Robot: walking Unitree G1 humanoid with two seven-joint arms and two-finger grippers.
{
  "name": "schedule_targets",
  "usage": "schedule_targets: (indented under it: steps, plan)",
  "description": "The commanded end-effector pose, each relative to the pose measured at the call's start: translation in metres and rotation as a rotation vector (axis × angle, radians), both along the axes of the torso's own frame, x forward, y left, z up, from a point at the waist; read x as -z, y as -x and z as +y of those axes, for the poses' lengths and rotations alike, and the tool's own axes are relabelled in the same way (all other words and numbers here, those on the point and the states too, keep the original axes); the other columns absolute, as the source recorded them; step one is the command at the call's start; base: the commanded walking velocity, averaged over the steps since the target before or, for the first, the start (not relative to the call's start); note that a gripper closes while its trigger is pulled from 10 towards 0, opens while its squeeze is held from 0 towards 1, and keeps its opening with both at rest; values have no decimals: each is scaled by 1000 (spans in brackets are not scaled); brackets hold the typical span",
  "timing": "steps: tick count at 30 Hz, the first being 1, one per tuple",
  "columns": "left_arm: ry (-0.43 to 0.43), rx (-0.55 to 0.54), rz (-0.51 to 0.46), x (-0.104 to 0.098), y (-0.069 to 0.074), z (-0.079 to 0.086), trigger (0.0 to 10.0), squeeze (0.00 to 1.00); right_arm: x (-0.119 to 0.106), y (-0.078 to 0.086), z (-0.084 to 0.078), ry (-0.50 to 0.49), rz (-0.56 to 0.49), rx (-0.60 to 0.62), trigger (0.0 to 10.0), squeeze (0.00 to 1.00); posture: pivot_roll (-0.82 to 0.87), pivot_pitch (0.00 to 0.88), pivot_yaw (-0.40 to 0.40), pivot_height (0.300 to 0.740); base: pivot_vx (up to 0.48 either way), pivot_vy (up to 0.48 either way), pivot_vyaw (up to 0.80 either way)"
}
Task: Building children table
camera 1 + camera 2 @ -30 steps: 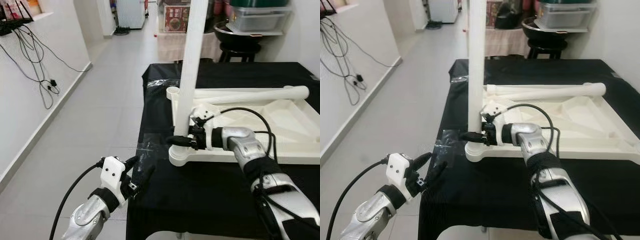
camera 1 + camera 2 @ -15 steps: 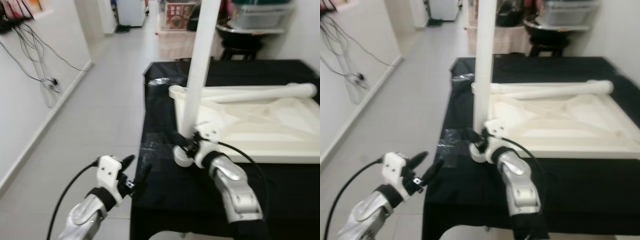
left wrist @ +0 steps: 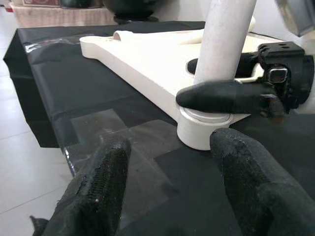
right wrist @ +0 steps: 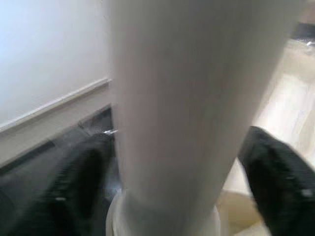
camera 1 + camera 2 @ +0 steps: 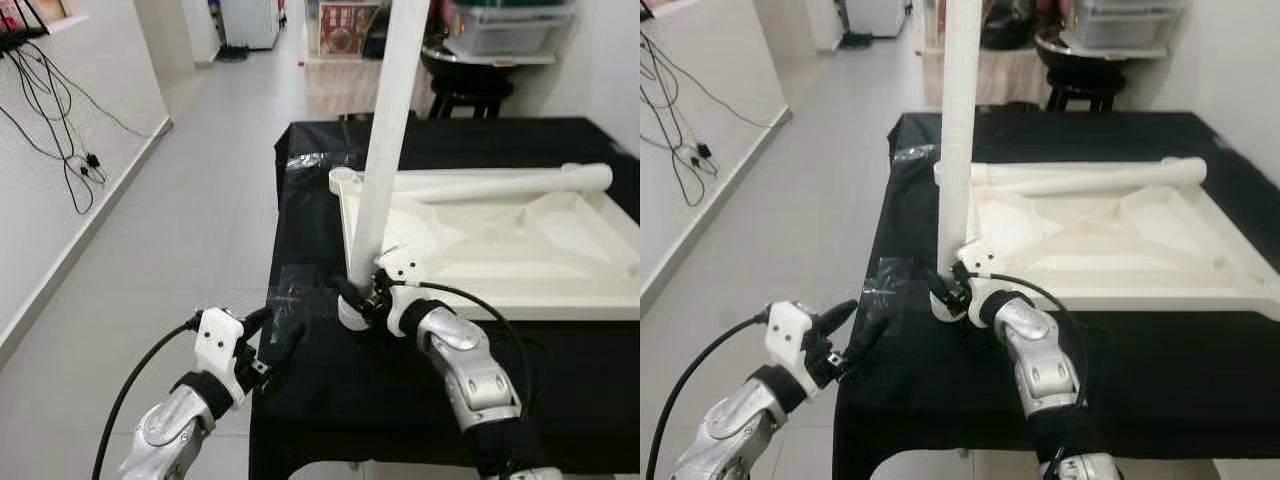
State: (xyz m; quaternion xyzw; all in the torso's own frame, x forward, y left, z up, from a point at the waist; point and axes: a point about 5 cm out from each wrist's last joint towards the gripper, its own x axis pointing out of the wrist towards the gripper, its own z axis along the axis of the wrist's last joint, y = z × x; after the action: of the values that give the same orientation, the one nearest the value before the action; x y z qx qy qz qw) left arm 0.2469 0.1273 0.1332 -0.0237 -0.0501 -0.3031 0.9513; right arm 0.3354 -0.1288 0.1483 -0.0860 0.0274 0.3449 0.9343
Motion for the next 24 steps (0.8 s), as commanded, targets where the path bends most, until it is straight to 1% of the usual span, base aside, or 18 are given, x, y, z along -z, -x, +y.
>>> schedule_targets:
  steps: [1,2,5,6,7,8,9,10,13,17,18,21,22,23,24]
  plan:
    - [-13,5,14,4,0,-1,10000,0,-10,-2,5,-24,-30,-81,10000,1000,-113,101,1,740,0,0,0]
    - [-13,6,15,4,0,-2,10000,0,-20,-4,5,-25,-34,-195,10000,792,-111,99,0,740,0,0,0]
    - [-13,6,15,4,0,-2,10000,0,-20,-4,5,-25,-34,-195,10000,792,-111,99,0,740,0,0,0]
    - [-14,6,15,5,0,-3,10000,0,-30,-8,3,11,-23,-295,10000,0,-99,93,-5,740,0,0,0]
    - [-14,6,15,5,0,-3,10000,0,-30,-8,3,11,-23,-295,10000,0,-99,93,-5,740,0,0,0]
    - [-16,6,16,5,1,-4,10000,0,-37,-13,2,61,5,-405,10000,0,-79,87,2,740,0,0,0]
    - [-17,6,17,5,2,-4,10000,0,-41,-15,2,95,28,-464,10000,0,-79,87,2,740,0,0,0]
    - [-22,27,27,6,4,-5,10000,0,-43,-20,0,132,78,-551,10000,0,-57,81,5,740,0,0,0]
    - [-24,41,33,7,6,-5,10000,0,-44,-22,0,133,94,-563,10000,0,-54,81,4,740,0,0,0]
    - [-43,74,46,8,12,-6,10000,0,-42,-28,-3,150,131,-564,10000,0,-32,81,0,740,0,0,0]
    - [-48,74,52,8,14,-7,10000,0,-41,-30,-5,152,146,-554,10000,0,-31,82,3,740,0,0,0]
    - [-51,69,56,8,16,-6,10000,0,-41,-32,-7,153,157,-548,10000,0,-31,82,3,740,0,0,0]
    - [-52,58,56,8,17,-6,10000,0,-40,-34,-9,142,168,-536,0,0,-28,83,3,740,0,0,0]
    - [-52,58,56,8,17,-6,10000,0,-40,-34,-9,142,168,-536,0,0,-28,83,3,740,0,0,0]
    - [-51,43,54,8,17,-5,10000,0,-38,-35,-14,128,177,-521,0,0,-28,83,3,740,0,0,0]
